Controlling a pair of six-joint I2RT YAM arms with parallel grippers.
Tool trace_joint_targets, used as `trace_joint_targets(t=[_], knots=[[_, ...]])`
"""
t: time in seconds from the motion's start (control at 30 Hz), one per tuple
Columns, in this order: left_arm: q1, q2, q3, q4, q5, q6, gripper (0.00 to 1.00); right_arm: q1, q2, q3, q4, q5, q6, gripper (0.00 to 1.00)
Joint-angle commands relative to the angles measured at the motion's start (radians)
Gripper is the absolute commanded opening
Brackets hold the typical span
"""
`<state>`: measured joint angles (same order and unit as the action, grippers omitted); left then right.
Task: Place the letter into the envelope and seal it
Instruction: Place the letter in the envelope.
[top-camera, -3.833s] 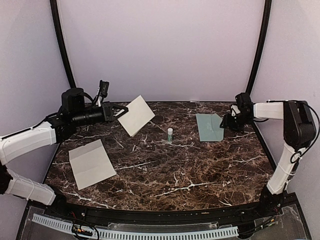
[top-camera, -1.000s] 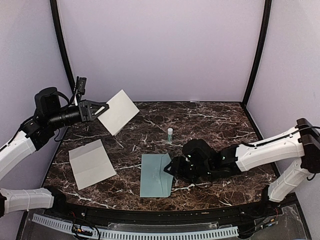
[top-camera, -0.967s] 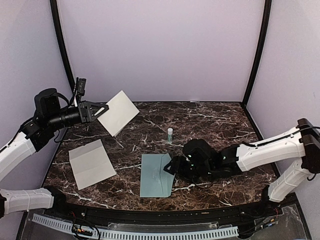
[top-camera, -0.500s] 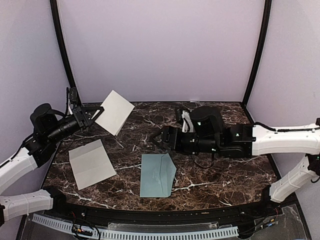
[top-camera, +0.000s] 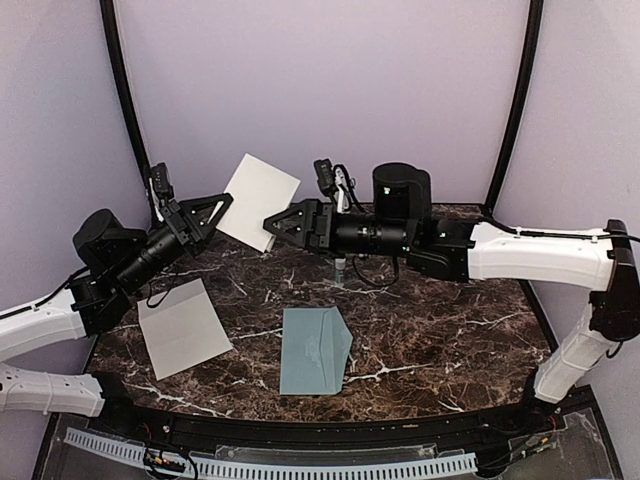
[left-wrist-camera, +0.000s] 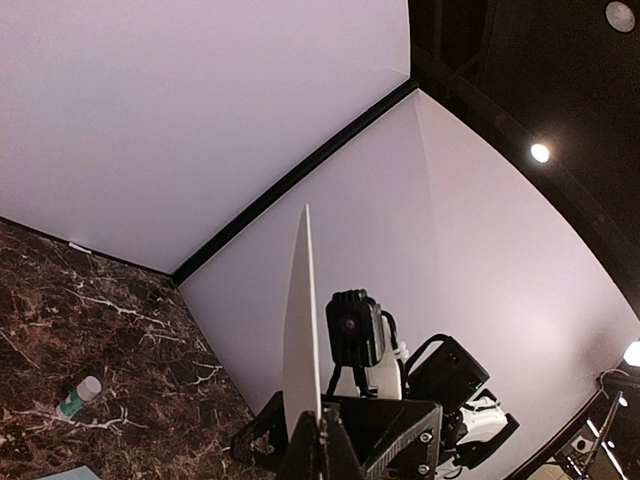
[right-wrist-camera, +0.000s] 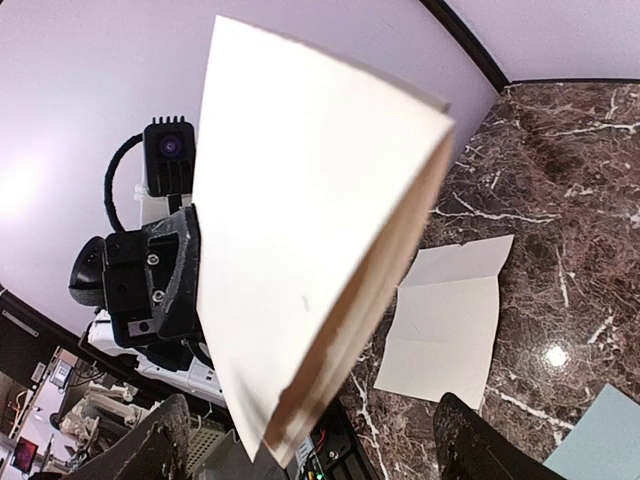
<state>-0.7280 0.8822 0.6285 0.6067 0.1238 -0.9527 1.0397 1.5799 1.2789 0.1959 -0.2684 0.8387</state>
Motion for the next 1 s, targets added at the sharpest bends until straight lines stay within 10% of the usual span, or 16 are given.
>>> trace_joint_targets(t=[0.0,0.17,0.53,0.97], knots=[[-0.033,0.033,0.051,0.113,-0.030,-0.011,0.00,0.003,0.004,0.019,0.145,-0.075,-0.010,0.79],[-0.034,0.043,0.059,0.108,-0.026,-0.008,0.00,0.003,0.001,0.011,0.168,-0.069,-0.009,0.54],[-0.040,0.058,0.053,0.174,0.001,-0.057,0.00,0.001,0.052,0.064,0.204,-0.079,-0.007,0.64],[-0.043,0.043,0.021,0.163,-0.001,-0.086,0.00,-0.009,0.051,0.070,0.289,-0.077,0.009,0.20]])
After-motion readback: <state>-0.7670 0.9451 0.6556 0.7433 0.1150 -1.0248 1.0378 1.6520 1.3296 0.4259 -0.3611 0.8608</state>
